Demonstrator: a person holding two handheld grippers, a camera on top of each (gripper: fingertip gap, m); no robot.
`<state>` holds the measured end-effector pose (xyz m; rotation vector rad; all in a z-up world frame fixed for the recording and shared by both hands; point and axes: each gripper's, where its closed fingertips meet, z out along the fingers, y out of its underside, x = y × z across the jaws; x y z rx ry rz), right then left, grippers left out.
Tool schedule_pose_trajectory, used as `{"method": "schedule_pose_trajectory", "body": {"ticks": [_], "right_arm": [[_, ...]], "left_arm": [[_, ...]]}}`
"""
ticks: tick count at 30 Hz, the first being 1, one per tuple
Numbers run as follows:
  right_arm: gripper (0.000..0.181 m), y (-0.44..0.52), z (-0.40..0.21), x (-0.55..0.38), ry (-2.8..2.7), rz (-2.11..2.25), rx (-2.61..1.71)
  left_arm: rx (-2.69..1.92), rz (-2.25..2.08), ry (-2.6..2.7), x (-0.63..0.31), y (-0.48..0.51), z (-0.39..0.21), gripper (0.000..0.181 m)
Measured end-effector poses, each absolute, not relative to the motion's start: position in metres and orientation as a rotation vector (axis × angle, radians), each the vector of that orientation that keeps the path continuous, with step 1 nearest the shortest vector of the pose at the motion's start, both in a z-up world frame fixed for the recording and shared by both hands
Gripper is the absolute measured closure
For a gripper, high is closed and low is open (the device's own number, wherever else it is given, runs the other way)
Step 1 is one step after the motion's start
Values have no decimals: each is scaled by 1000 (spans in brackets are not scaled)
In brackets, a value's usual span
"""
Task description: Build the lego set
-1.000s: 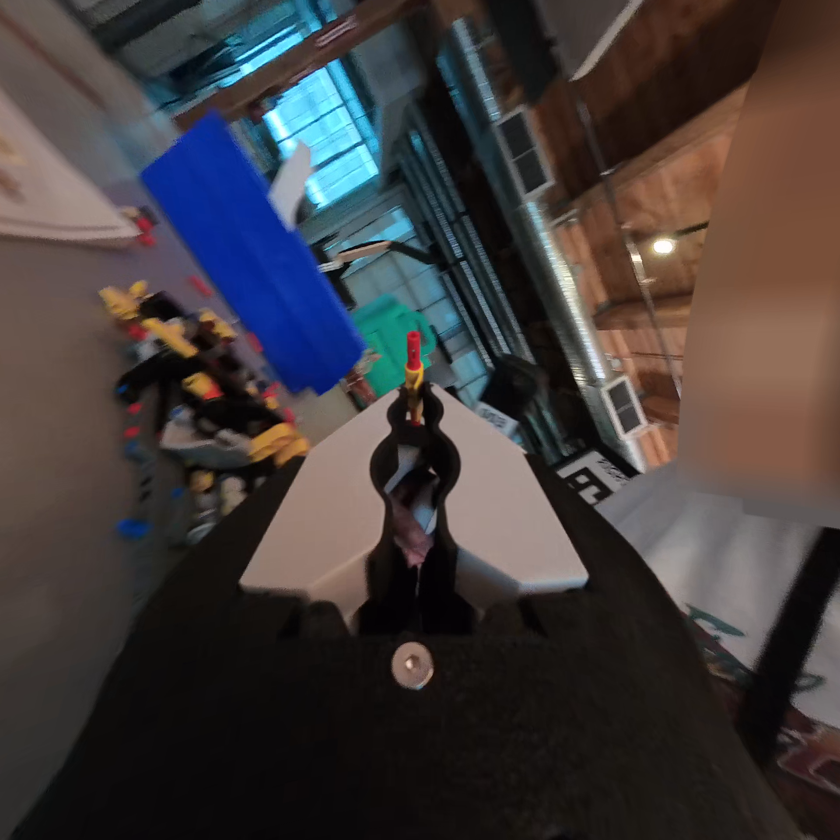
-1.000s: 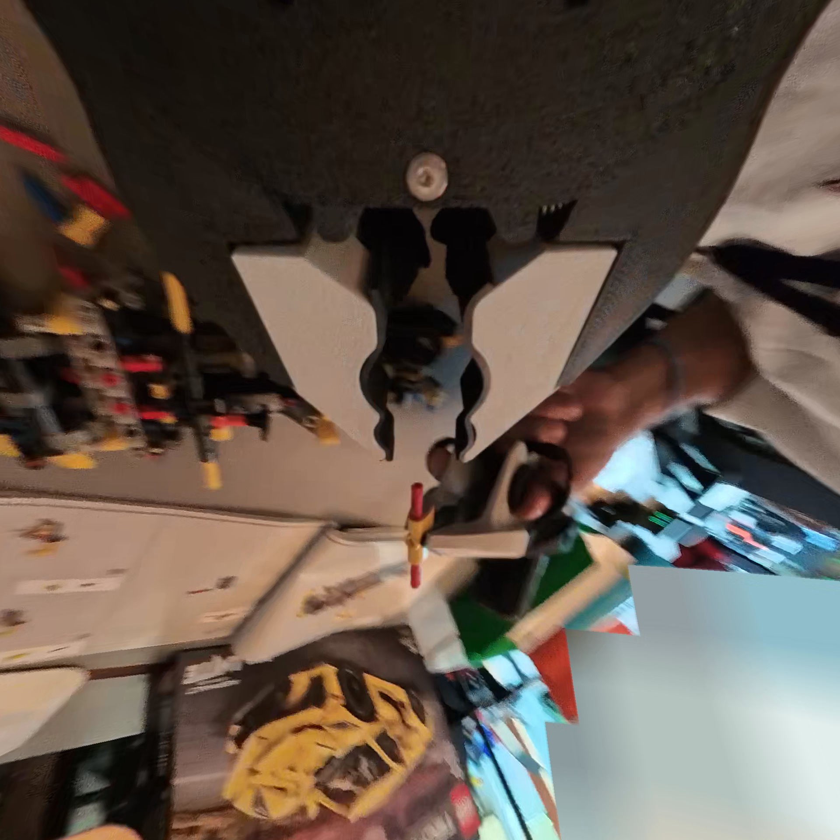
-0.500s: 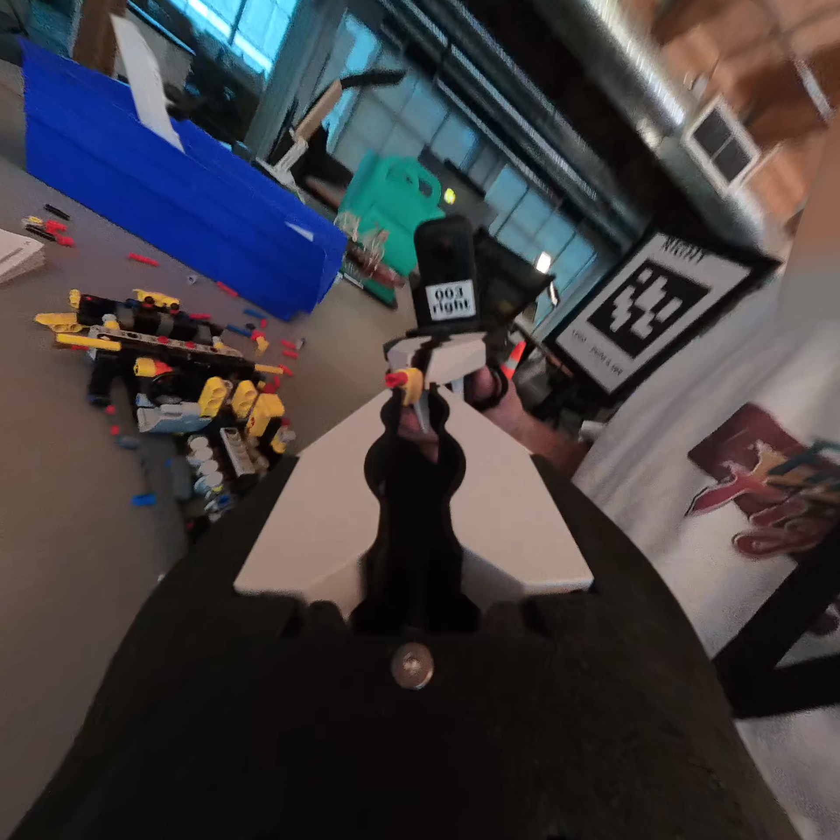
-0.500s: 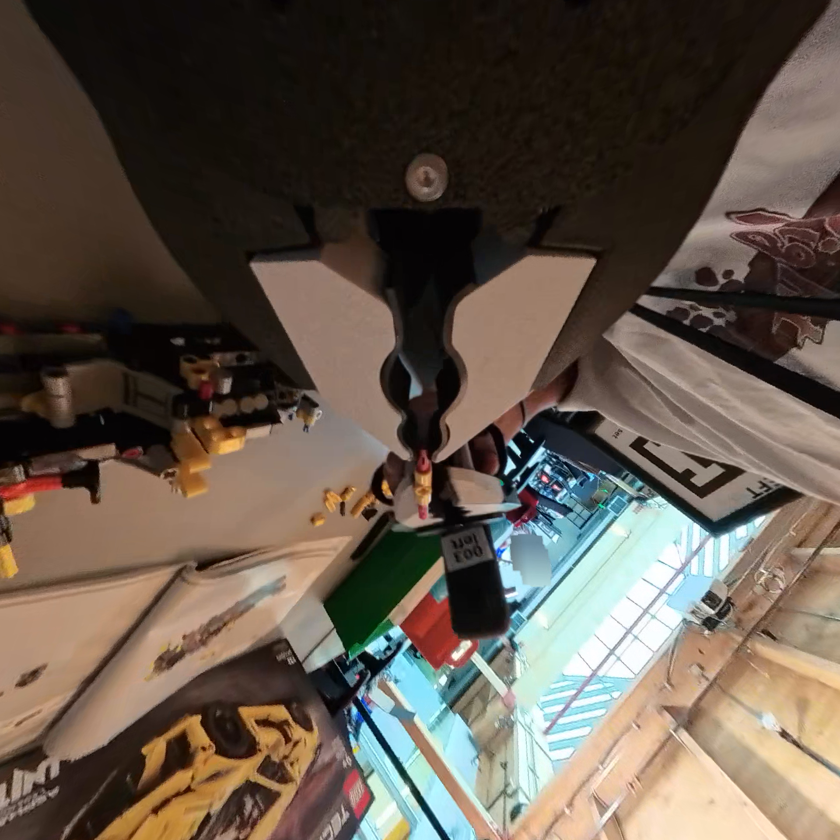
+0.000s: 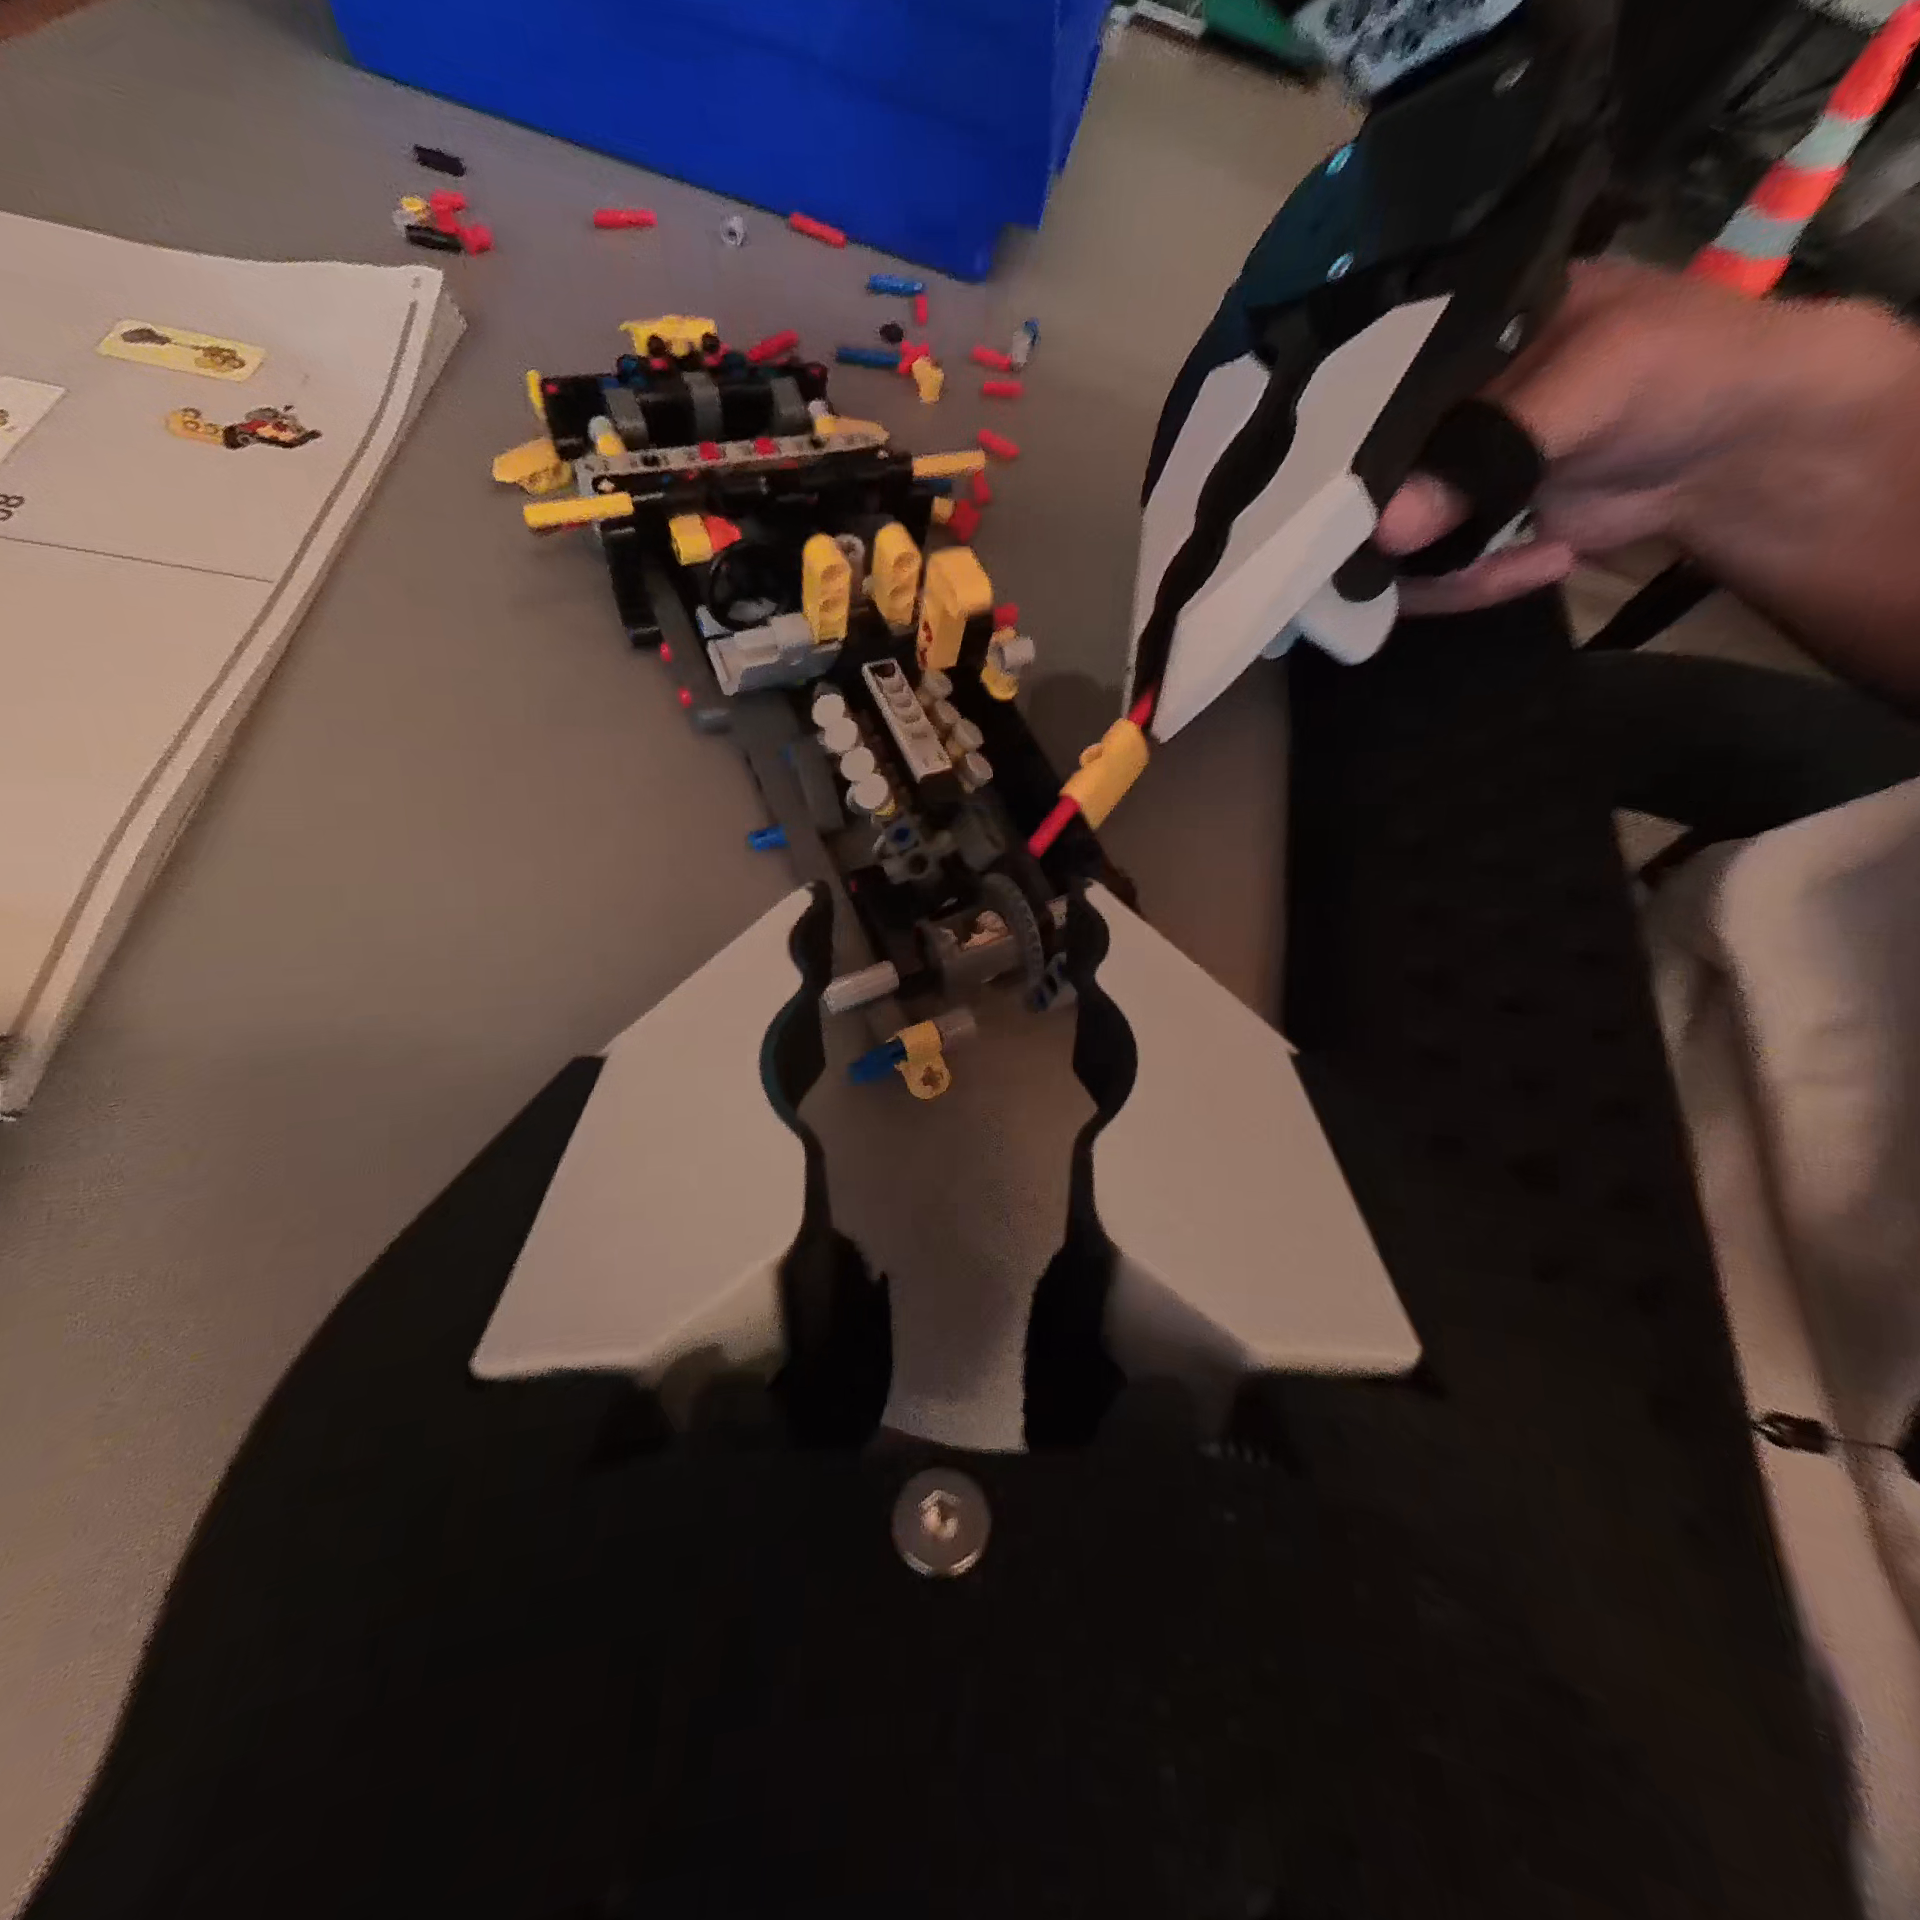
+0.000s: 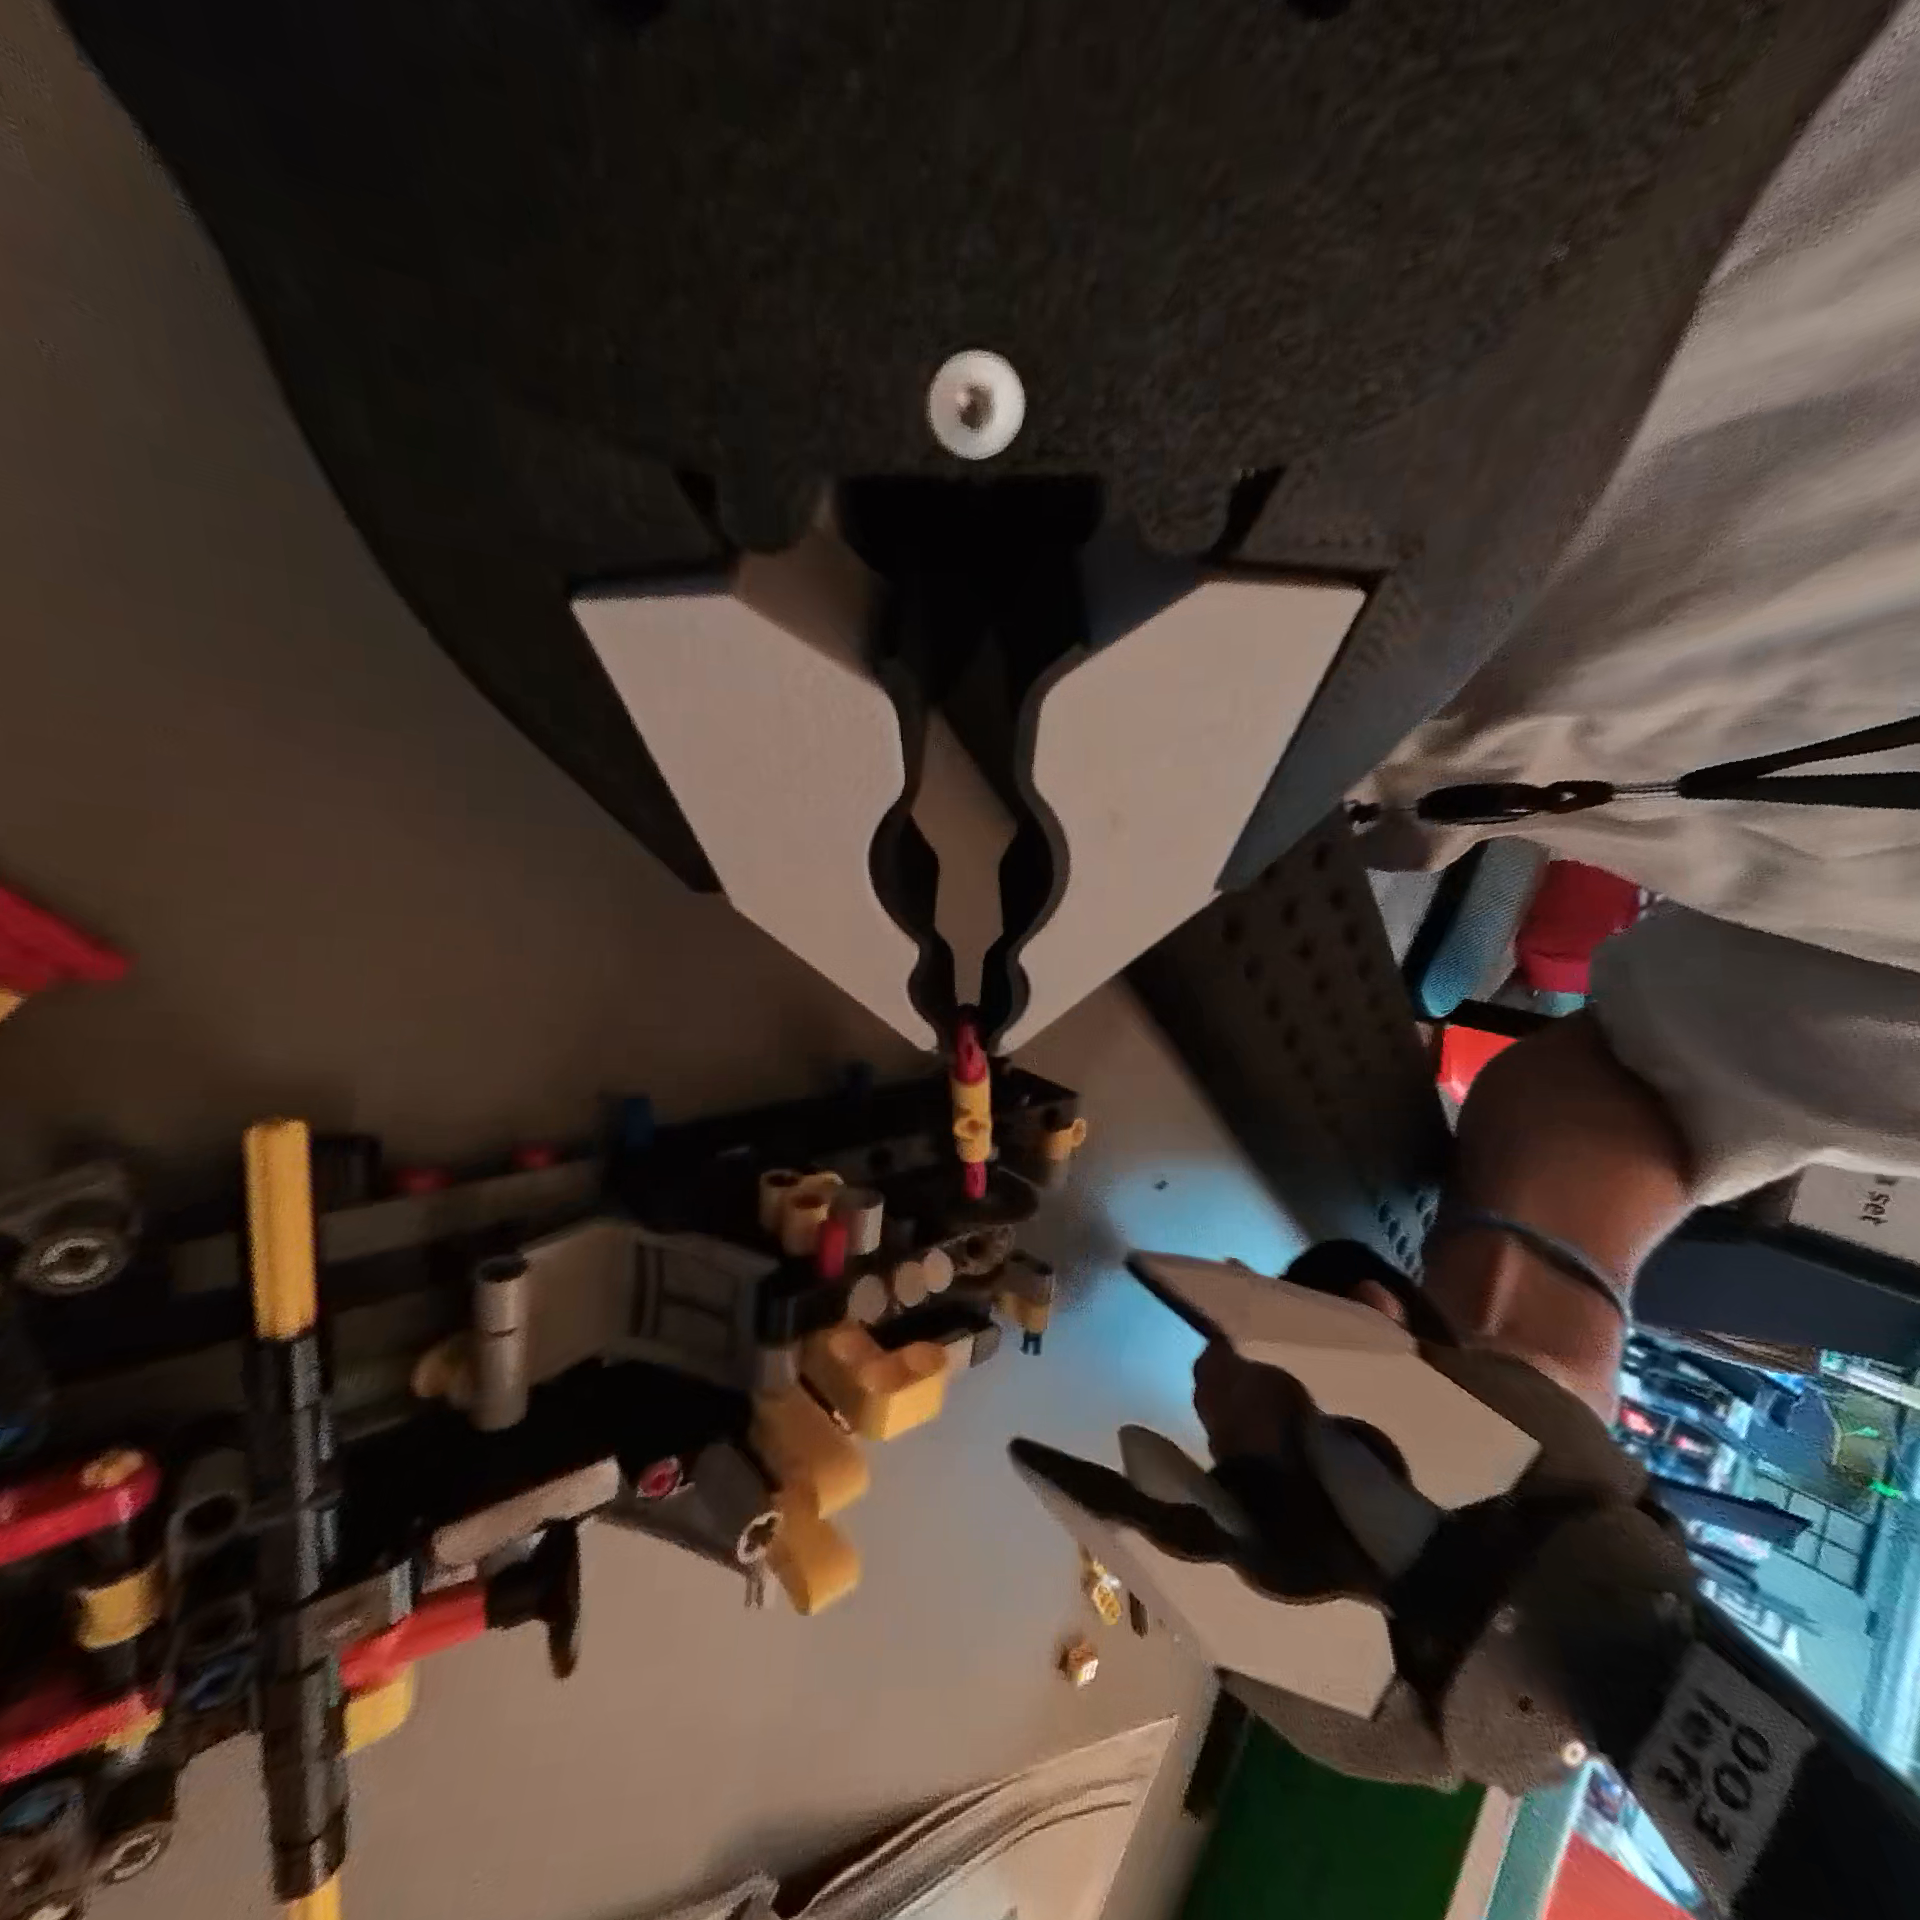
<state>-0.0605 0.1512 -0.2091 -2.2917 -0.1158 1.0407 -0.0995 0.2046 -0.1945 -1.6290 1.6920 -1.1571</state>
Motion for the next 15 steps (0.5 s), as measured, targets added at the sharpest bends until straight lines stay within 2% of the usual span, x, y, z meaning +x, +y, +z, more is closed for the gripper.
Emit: {"method": "schedule_pose_trajectory", "body": {"ticks": [7,12,15], "right_arm": [[178,127,-215,-77,-336,1184,-2360],[178,127,-224,-56,-413,1031,-2388],[178,133,-223,-50,-436,951,-2368]], "left_arm": [[-1706,-1067,1660,-73,206,-200,136],[-1706,-1020,1746,-64,201,-209,135],[-1696,-1097,1687,-65,198,-195,135]]}}
